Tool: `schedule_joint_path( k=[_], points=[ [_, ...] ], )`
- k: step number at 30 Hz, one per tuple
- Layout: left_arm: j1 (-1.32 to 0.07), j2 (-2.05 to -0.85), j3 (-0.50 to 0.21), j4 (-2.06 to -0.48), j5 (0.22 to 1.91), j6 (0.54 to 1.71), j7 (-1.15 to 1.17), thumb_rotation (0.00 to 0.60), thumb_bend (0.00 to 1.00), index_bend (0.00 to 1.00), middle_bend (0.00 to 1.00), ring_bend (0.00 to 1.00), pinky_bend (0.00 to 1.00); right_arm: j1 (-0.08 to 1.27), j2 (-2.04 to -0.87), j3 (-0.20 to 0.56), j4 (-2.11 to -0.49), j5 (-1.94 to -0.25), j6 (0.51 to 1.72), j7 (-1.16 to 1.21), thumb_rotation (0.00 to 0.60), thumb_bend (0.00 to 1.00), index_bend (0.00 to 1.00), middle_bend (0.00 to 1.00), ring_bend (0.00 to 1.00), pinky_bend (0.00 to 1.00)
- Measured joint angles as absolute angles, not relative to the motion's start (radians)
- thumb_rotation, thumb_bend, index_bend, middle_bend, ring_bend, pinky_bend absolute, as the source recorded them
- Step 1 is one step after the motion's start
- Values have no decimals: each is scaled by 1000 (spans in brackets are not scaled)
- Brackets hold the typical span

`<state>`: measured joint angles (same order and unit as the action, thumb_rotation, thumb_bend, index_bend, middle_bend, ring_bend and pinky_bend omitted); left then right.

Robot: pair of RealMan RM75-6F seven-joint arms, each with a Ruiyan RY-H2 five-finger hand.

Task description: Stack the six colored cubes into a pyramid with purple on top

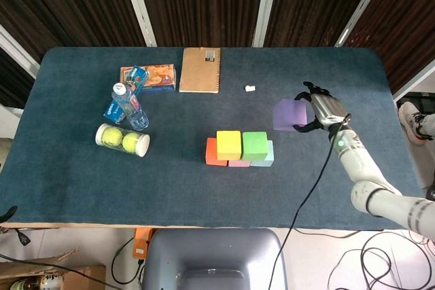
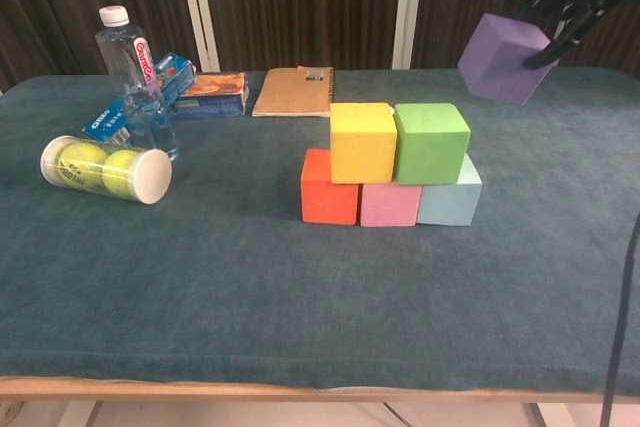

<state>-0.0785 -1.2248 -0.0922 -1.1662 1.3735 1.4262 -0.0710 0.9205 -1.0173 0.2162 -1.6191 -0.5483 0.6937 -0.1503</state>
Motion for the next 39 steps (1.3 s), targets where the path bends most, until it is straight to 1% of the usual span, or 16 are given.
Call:
schedule_joint_path(
  k=[2, 5, 8, 10, 16, 20, 24, 32, 39],
  points=[
    [-75, -1227, -92, -1163, 1374, 1430, -77, 570, 171, 103, 45, 0, 87, 902, -933, 236, -1728, -557, 715, -134, 600, 203, 539, 0, 0, 0],
    [-70, -1233, -93, -1152, 1373, 1437, -91, 568, 170, 103, 45, 0, 87, 888, -834, 266, -1851, -560, 741, -119, 600, 203, 538, 0, 0, 0],
    [-67, -1240, -91, -1140, 1375, 1439, -100, 568, 171, 103, 45, 0, 87, 892, -783, 286, -1933, -540, 753, -118, 600, 203, 535, 0, 0, 0],
    [-65, -1244, -87, -1134, 1378, 1438, -100, 569, 170, 103, 45, 0, 87, 906, -773, 290, -1955, -513, 753, -127, 600, 204, 530, 0, 0, 0],
    [-54, -1247, -82, -1122, 1378, 1443, -107, 568, 170, 103, 46, 0, 87, 1010, -798, 268, -1971, -373, 750, -210, 600, 207, 514, 0, 0, 0],
    [-46, -1247, -82, -1112, 1378, 1451, -127, 569, 170, 103, 45, 0, 87, 1108, -855, 230, -1955, -270, 755, -300, 600, 211, 502, 0, 0, 0],
    [-34, -1247, -83, -1104, 1381, 1467, -142, 568, 170, 103, 46, 0, 87, 1181, -917, 197, -1938, -196, 785, -369, 600, 212, 502, 0, 0, 0],
    [-27, -1246, -85, -1089, 1384, 1474, -166, 568, 170, 103, 46, 0, 87, 1223, -973, 160, -1924, -121, 843, -417, 600, 212, 510, 0, 0, 0],
    [-29, -1246, -86, -1059, 1389, 1466, -205, 567, 170, 103, 45, 0, 87, 1235, -977, 158, -1946, -46, 873, -426, 600, 212, 485, 5, 0, 0]
  ],
)
